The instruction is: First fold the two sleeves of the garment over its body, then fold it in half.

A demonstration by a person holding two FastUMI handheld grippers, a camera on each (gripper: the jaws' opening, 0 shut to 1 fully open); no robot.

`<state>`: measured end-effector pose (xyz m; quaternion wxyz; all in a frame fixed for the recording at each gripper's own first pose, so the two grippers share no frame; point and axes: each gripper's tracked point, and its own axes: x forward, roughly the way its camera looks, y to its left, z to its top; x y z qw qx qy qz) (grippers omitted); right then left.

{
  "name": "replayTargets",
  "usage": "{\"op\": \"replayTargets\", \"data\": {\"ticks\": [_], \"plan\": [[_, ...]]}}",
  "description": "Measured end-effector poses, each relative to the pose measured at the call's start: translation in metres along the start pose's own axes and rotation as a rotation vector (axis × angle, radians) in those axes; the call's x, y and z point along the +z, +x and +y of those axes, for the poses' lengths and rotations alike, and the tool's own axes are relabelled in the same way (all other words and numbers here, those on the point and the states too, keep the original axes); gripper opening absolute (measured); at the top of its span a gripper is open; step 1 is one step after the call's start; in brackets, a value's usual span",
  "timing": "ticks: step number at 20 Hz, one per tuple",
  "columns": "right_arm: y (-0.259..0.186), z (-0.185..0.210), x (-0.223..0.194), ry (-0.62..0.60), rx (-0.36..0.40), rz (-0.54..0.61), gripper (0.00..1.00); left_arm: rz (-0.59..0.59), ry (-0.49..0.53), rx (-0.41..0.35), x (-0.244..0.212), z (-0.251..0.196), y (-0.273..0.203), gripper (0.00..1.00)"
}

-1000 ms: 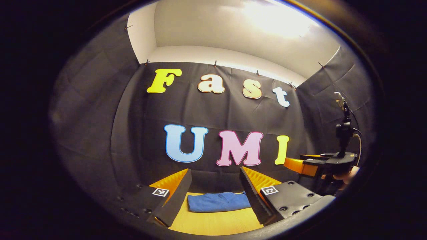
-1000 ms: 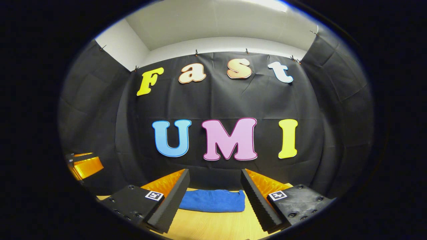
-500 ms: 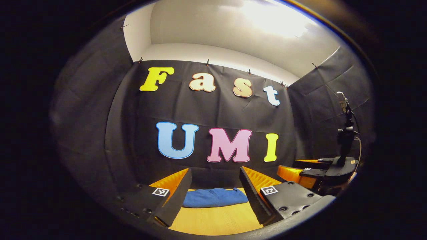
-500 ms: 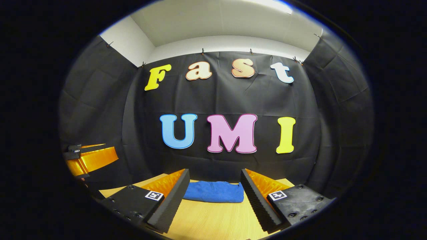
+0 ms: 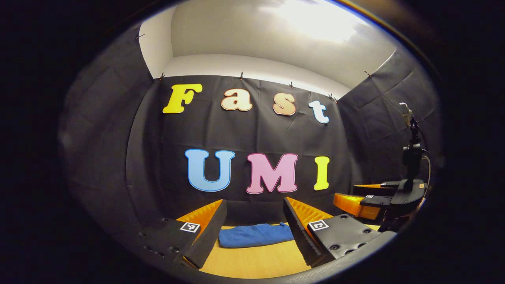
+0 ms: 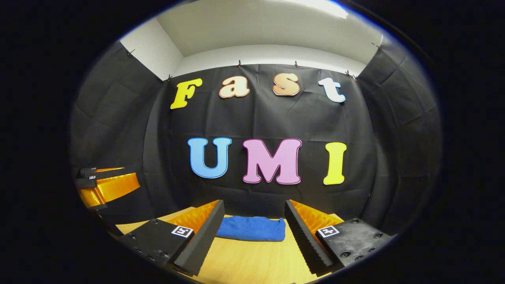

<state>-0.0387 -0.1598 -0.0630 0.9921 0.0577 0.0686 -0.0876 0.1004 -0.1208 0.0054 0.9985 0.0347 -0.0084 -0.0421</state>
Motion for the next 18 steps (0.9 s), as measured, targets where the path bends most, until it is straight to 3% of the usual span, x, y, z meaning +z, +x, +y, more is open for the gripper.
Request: {"op": "replayTargets", "data": {"ticks": [18], "plan": [[0.036, 0.019, -0.006, -0.011, 0.057, 0.053, 0.98, -0.028, 0.034, 0.09, 0.016, 0.018, -0.003, 0.82]]}}
